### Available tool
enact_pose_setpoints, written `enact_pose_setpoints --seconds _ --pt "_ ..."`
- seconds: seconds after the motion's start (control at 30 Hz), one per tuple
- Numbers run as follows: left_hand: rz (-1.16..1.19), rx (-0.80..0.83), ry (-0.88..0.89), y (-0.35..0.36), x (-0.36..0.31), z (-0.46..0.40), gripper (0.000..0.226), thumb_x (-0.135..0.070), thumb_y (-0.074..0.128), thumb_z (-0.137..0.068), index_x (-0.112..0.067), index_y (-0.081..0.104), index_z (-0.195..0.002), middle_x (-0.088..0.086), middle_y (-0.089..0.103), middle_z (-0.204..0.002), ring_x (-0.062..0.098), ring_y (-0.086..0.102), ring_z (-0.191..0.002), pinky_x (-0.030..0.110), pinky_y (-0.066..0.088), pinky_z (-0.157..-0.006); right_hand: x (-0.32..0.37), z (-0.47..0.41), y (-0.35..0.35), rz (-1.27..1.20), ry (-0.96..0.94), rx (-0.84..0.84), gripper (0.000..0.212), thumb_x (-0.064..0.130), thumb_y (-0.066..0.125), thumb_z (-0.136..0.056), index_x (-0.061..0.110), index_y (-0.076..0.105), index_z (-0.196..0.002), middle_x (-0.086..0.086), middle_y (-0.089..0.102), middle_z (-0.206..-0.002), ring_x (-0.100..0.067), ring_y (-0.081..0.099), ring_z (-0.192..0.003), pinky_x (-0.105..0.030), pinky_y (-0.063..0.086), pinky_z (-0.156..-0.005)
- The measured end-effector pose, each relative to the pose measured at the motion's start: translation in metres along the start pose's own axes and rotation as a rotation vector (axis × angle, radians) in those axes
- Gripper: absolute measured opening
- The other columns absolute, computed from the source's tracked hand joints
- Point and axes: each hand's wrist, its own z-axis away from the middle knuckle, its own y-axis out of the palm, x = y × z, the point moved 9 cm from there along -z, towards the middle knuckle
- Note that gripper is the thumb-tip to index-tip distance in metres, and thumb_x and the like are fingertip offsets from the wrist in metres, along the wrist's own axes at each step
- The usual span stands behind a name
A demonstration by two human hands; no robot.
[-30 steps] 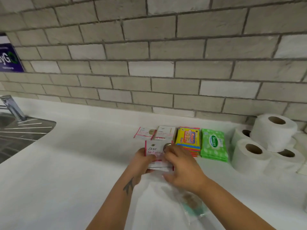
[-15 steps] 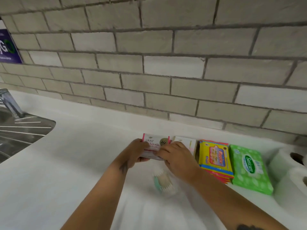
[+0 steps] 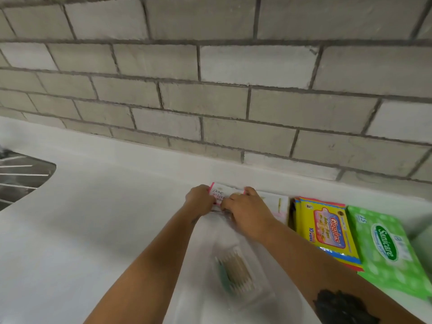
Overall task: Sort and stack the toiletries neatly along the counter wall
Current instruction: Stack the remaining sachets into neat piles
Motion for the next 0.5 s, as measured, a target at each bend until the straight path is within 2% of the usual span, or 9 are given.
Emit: enact_pose_setpoints --seconds 0.07,0.17,0.27,0.37,0.5 --pt "-0.078 -0.025 -0.035 0.003 0.006 0.000 0.034 -0.021 0.051 -0.086 -0.012 0.058 -0.118 0.015 0.056 -0.122 0.033 0.052 -0.112 0.038 0.045 -0.093 0.002 0.000 0.005 0.011 -0.018 0.026 0.010 0.015 0.065 -0.075 0.022 0.066 -0.082 0.001 0.067 -0.075 -0.021 0.062 -0.072 -0.042 0.036 -0.098" --pt "-0.095 -0.099 -0.020 0.001 0.005 0.008 0.043 -0.024 0.046 -0.092 -0.018 0.045 -0.135 0.009 0.037 -0.139 0.030 0.035 -0.128 0.039 0.031 -0.103 0.001 0.006 0.014 0.066 0.008 0.179 0.022 0.031 0.052 -0.089 0.022 0.062 -0.106 0.000 0.065 -0.102 -0.020 0.058 -0.099 -0.042 0.016 -0.112" --pt "-0.191 -0.226 0.216 -0.006 -0.016 0.020 0.045 -0.026 0.041 -0.097 -0.028 0.037 -0.141 -0.004 0.027 -0.151 0.021 0.024 -0.136 0.039 0.022 -0.108 -0.007 0.005 0.007 0.038 0.093 0.150 0.025 0.034 0.049 -0.090 0.024 0.060 -0.110 0.002 0.064 -0.107 -0.019 0.056 -0.105 -0.046 0.011 -0.115" --pt "-0.351 -0.138 0.368 0.009 -0.024 0.023 0.045 -0.029 0.030 -0.101 -0.030 0.028 -0.146 -0.012 0.015 -0.157 0.014 0.011 -0.144 0.041 0.011 -0.115 -0.017 0.000 0.010 0.095 0.172 0.172 0.031 0.035 0.053 -0.087 0.028 0.057 -0.117 0.007 0.062 -0.116 -0.018 0.046 -0.122 -0.050 -0.001 -0.114" --pt "-0.445 -0.034 0.357 0.028 -0.017 0.022 0.048 -0.033 0.020 -0.102 -0.027 0.016 -0.149 -0.012 0.006 -0.158 0.010 0.002 -0.146 0.047 0.003 -0.117 -0.019 -0.006 0.024 0.210 0.225 0.262 0.032 0.038 0.042 -0.092 0.024 0.058 -0.115 0.004 0.063 -0.113 -0.024 0.042 -0.124 -0.059 -0.006 -0.111"
